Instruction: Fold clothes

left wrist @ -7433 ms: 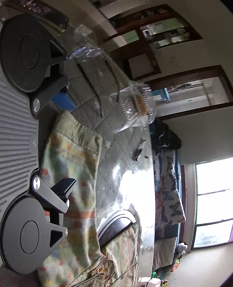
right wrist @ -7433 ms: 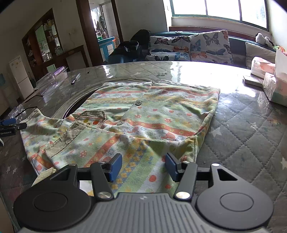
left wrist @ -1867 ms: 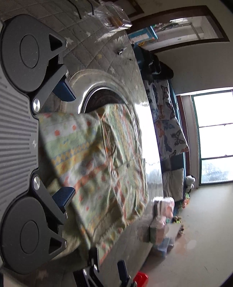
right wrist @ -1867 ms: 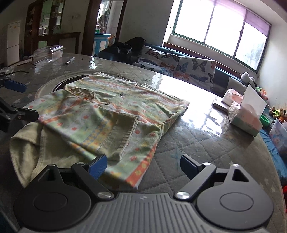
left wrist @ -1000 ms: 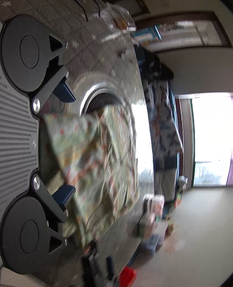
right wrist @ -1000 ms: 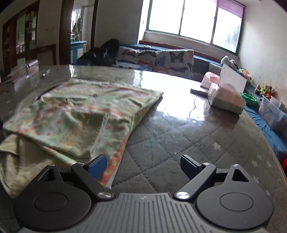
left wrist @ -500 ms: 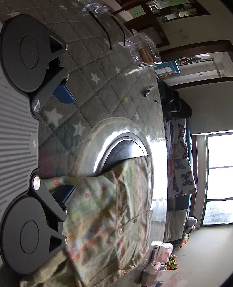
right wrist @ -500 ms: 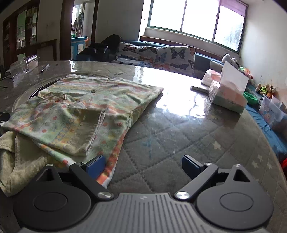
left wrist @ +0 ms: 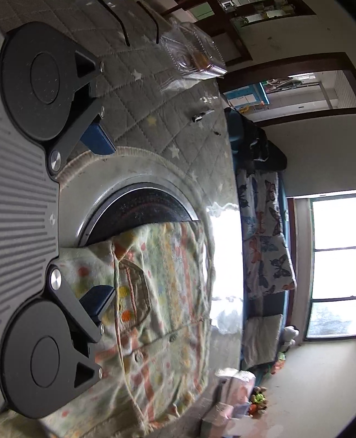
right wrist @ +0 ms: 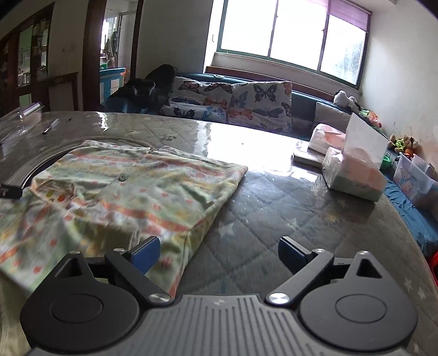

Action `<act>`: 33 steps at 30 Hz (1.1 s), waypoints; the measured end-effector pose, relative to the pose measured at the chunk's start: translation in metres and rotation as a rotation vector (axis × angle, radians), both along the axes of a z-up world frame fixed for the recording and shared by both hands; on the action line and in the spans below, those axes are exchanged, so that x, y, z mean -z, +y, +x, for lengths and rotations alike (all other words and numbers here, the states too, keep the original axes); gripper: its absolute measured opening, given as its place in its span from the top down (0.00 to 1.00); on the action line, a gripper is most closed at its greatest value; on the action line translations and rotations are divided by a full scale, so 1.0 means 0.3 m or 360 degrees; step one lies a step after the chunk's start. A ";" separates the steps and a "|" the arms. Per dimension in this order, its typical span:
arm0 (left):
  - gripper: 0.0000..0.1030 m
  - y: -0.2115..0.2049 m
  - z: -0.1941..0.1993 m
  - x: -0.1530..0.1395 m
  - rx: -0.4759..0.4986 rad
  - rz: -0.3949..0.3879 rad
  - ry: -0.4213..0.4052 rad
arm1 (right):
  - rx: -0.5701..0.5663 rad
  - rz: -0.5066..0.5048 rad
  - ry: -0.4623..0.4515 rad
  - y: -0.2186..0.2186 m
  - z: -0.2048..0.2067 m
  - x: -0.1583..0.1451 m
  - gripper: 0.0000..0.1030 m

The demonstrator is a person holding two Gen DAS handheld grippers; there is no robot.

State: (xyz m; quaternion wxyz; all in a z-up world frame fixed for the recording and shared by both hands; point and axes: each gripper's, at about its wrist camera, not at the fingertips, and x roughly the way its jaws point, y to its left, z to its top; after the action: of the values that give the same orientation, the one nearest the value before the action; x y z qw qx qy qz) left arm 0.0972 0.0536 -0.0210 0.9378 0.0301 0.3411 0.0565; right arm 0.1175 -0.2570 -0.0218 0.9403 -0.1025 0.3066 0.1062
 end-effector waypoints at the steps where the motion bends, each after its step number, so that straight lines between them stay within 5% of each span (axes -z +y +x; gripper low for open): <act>1: 0.00 0.003 0.009 0.012 -0.0006 0.0004 0.0014 | 0.0006 0.0002 0.0002 0.001 0.017 0.007 0.08; 10: 0.00 0.018 0.021 0.032 -0.0008 -0.0012 0.0058 | 0.0193 -0.0081 0.0014 -0.019 0.121 0.049 0.08; 16: 0.00 0.019 0.027 0.028 0.0000 -0.0020 0.0058 | 0.0275 0.0013 0.0077 -0.085 0.153 0.066 0.07; 27: 0.00 0.017 0.033 0.020 0.0003 -0.0020 0.0058 | 0.0262 -0.0015 0.0068 -0.055 0.235 0.077 0.06; 33: 0.00 0.020 0.009 0.009 0.0016 -0.0008 0.0055 | 0.0189 -0.0010 0.0029 -0.063 0.168 0.030 0.06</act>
State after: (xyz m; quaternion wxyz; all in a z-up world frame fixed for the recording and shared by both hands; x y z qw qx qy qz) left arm 0.0999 0.0595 -0.0238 0.9322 0.0304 0.3572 0.0502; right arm 0.1680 -0.2760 -0.0306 0.9418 -0.0862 0.3210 0.0500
